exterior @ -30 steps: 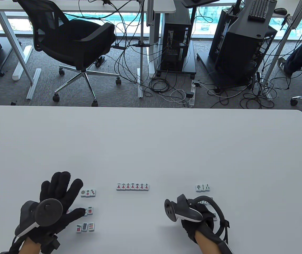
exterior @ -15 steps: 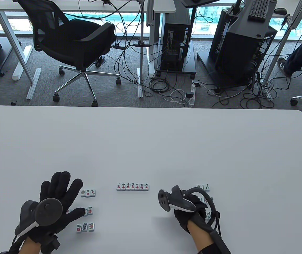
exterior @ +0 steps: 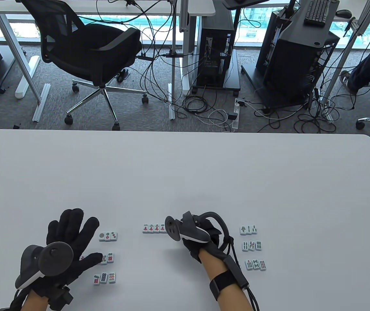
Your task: Mahjong suit sorting
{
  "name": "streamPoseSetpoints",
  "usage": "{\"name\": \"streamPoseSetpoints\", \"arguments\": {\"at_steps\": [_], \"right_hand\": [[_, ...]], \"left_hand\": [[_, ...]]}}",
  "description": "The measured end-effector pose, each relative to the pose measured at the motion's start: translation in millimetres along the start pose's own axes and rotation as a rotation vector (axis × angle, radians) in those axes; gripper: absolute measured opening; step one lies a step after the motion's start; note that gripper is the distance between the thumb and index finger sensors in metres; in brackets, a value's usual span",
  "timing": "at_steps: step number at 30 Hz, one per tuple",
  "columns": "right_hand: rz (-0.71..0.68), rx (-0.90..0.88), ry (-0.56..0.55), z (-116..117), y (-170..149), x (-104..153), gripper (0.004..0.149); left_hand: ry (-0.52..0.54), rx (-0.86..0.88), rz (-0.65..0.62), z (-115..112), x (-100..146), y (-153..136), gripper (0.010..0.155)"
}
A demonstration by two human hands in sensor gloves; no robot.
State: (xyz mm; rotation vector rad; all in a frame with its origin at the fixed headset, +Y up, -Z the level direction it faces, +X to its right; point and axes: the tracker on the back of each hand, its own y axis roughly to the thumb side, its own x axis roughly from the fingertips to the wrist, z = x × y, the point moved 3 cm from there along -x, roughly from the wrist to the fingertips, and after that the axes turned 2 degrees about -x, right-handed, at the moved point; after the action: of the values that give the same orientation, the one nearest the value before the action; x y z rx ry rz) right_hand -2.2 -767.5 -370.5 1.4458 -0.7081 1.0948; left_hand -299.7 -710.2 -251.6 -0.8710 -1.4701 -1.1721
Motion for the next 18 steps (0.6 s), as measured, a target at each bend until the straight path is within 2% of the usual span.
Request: {"name": "streamPoseSetpoints", "arguments": {"at_steps": [6,10,13,18], "right_hand": [[0.021,0.032,-0.009,1.9,2.8,-1.2,0.056],[0.004,0.041,-0.019,-6.1,-2.5,7.8,0.061],[0.015,0.012,-0.031,-14.2,-16.1,21.5,0.062],[0.096,0.016,0.084,-12.3,-55.3,52.5,0.063]], "left_hand": [[0.002,0.000,-0.005,0.2,0.1,0.5,0.088],[0.001,-0.003,-0.008,0.0,0.3,0.9,0.088],[0.001,-0.004,-0.010,-0.3,0.3,1.4,0.088],[-0.007,-0.013,-0.012,-2.0,0.0,2.8,0.088]]}}
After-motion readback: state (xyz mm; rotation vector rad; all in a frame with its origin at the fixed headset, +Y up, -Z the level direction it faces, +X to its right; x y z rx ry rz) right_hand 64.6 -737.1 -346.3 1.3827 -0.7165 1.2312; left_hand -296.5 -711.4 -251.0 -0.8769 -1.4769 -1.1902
